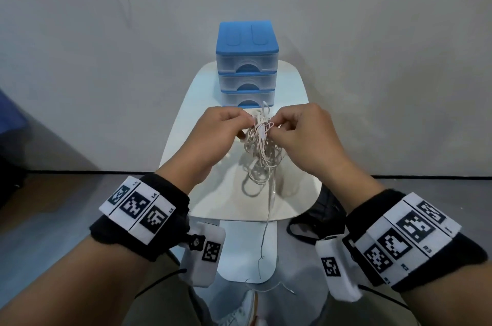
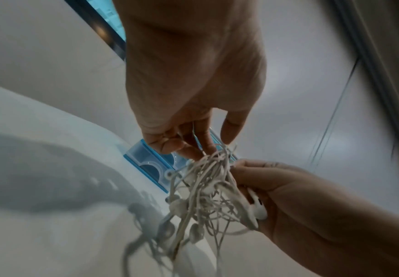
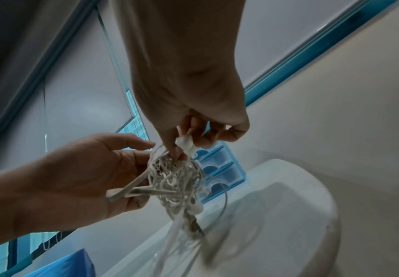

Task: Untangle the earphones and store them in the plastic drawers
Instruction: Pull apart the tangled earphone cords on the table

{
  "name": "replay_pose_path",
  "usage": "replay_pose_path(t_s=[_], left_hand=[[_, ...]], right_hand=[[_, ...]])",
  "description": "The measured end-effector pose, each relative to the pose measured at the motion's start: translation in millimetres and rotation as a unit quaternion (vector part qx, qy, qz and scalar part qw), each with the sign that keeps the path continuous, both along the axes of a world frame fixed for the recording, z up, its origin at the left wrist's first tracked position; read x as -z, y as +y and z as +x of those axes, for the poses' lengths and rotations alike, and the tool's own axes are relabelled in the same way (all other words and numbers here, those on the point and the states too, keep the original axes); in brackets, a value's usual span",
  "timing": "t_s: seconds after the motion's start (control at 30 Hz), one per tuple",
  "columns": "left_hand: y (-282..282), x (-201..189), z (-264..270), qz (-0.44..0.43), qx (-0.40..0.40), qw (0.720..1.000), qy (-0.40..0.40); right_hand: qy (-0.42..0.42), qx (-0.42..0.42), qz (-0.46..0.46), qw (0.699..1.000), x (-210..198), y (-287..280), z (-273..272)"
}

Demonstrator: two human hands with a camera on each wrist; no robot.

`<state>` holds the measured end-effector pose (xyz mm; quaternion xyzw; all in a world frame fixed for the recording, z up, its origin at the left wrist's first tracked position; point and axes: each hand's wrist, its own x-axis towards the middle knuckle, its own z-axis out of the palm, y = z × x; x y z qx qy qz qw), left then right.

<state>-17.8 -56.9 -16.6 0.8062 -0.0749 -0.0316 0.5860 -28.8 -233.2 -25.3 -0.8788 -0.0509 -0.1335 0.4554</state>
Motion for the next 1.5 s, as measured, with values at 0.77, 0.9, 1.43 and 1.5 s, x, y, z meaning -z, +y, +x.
replay_pose_path(t_s=[0.77,0.9,1.43,1.5], left_hand=[[12.2,13.1,-10.4,-0.037,0.005,0.997,0.066],[13.0,11.9,-11.3,-0.018,0.041,0.996,0.073],[9.9,10.0,-8.5,0.013,0.021,0.998,0.061],[8.8,9.6,-9.2,0.028,0.04,0.997,0.06]], right_hand=[[0.051,-0.011,-0.097,0.994,5.0,11.1,-20.5],[0.055,-0.01,-0.082,0.995,6.0,8.5,-20.4],[0.123,-0.089,0.076,0.985,11.3,-18.0,-17.6],[0.126,-0.098,0.083,0.984,12.7,-16.4,-17.2]])
